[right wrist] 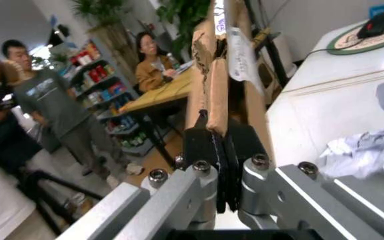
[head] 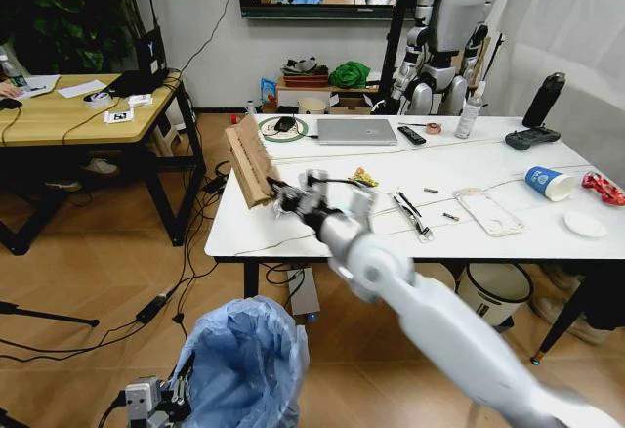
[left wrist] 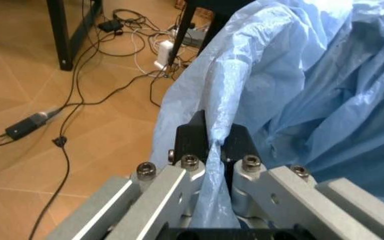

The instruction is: Pick up the trash bin and place the trash from the table into it.

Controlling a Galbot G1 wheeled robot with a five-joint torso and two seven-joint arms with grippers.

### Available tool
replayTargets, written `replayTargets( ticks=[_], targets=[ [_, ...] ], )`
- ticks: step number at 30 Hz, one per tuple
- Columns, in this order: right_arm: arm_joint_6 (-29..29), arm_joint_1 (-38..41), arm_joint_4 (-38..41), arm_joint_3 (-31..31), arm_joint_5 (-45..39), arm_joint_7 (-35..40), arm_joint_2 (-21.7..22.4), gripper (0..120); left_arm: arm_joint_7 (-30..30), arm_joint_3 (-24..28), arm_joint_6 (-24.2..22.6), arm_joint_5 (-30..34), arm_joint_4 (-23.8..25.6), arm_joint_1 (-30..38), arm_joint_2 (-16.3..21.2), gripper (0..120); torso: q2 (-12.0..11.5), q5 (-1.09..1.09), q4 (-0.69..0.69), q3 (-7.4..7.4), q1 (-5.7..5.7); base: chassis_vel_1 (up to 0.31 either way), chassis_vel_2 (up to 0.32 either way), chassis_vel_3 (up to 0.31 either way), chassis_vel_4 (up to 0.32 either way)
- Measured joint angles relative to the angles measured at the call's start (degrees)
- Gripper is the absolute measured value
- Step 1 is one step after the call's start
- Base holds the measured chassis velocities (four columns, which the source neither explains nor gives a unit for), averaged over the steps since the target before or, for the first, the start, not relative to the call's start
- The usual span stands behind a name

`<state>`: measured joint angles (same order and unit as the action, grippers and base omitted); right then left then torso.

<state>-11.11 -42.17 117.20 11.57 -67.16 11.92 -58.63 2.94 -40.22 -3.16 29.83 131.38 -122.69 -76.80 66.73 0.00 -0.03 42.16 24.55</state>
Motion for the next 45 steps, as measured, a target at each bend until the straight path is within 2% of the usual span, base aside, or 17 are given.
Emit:
replayTargets(
  ticks=[6,17,22,28,39,45],
  targets=[
    [6.08,-11.37,6.55,0.05,3.27,-11.04,7.25,0,-0.14,0.26,-0.63,0.16,0.15,0.39,0.05,0,0.0,0.0,0.02,0.0,0.0,0.0,0.0,0.0,0.0],
    [10.81,-20.62,9.57,-0.4,9.66,-24.68,11.01,0,-0.07,0.31,-0.63,-0.3,0.9,-0.18,-0.57,0,0.0,0.01,0.04,0.0,-0.01,0.0,0.0,0.0,0.0],
    [11.69,-26.18,9.16,-0.28,15.1,-27.83,11.87,0,-0.07,0.26,-0.74,-0.28,1.49,-0.33,-0.76,0,0.0,0.0,0.03,0.0,-0.01,0.0,0.0,0.0,0.0],
    [12.33,-29.33,7.7,0.77,20.02,-28.55,11.41,0,-0.07,0.46,-0.75,-0.45,1.72,-0.39,-1.05,0,0.0,0.01,0.03,0.0,-0.01,0.0,0.0,0.0,0.0],
    [12.65,-30.62,7.25,0.94,22.38,-28.61,11.14,0,-0.07,0.49,-0.77,-0.17,1.69,-0.27,-1.23,0,0.0,0.0,0.03,0.01,0.0,0.0,0.0,0.0,0.0],
    [13.29,-31.33,6.81,0.7,23.68,-28.89,10.93,0,-0.68,0.22,-1.85,2.58,2.08,-0.58,-0.72,0,0.0,0.0,0.03,0.01,0.0,0.0,0.0,0.0,0.0]
  ],
)
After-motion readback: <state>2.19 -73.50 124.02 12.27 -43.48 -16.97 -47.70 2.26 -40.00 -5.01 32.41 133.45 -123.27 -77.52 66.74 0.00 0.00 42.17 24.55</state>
